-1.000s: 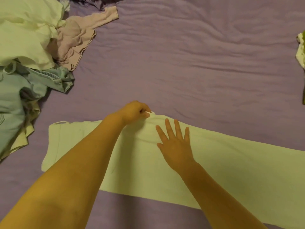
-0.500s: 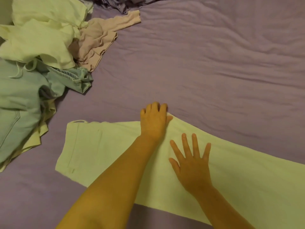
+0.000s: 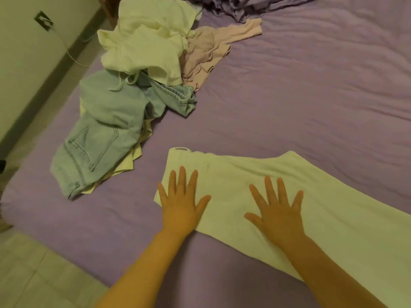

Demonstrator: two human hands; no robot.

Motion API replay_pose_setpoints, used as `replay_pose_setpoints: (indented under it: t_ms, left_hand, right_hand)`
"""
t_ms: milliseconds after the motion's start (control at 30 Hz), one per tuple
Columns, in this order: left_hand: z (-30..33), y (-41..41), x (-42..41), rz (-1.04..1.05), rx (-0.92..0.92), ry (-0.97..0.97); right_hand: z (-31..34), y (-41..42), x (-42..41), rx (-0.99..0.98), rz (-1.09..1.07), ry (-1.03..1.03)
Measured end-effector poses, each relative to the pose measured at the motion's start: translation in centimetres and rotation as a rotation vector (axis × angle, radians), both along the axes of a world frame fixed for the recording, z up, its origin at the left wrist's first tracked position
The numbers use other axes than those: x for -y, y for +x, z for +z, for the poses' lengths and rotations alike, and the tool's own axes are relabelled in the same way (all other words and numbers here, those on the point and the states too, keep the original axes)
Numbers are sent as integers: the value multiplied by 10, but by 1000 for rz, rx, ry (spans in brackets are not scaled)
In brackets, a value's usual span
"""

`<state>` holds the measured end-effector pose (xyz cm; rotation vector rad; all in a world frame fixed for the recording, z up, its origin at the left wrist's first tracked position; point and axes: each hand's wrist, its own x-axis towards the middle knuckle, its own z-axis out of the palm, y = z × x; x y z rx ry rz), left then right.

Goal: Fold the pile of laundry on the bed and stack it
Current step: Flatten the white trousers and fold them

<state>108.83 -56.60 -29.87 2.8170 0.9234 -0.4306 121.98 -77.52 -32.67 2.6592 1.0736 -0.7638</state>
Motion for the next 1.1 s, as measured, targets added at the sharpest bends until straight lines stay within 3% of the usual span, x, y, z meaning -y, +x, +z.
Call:
replay_pose_setpoints:
  t_ms: [133,233,400,600,700,800,900,1000,1100]
  left_hand:
    - [1,-9,-43,411,16,-203]
    - [2,-10,-57,415,70,-355]
    - [8,-10,-57,485,378,-518]
    - [37,-9,-75,1052,408,-1151]
    - [61,-3,-64,946,412,-1220]
    - [91,7,-44,852,496,-1180]
    - [127,24,-12,737,552,-1228]
    - [158,46,32,566,553,-1272]
    - [176,68,78,442,487,-1314]
  right_hand:
    - [32,-40,-22,-109,77,42]
    - [35,-50,-23,-113,146,6]
    - [15,-53,-28,-150,151,3]
    - [22,-55,-19,-101,-72,29]
    - [19,-54,-9,-158,-48,-34]
    - [49,-35,-16,-402,-174,58]
    - [104,-19,-22,-442,-379,484]
    - [166,-23,-28,-622,-459,949]
    - [195,-20,-10,-589,-483,1062]
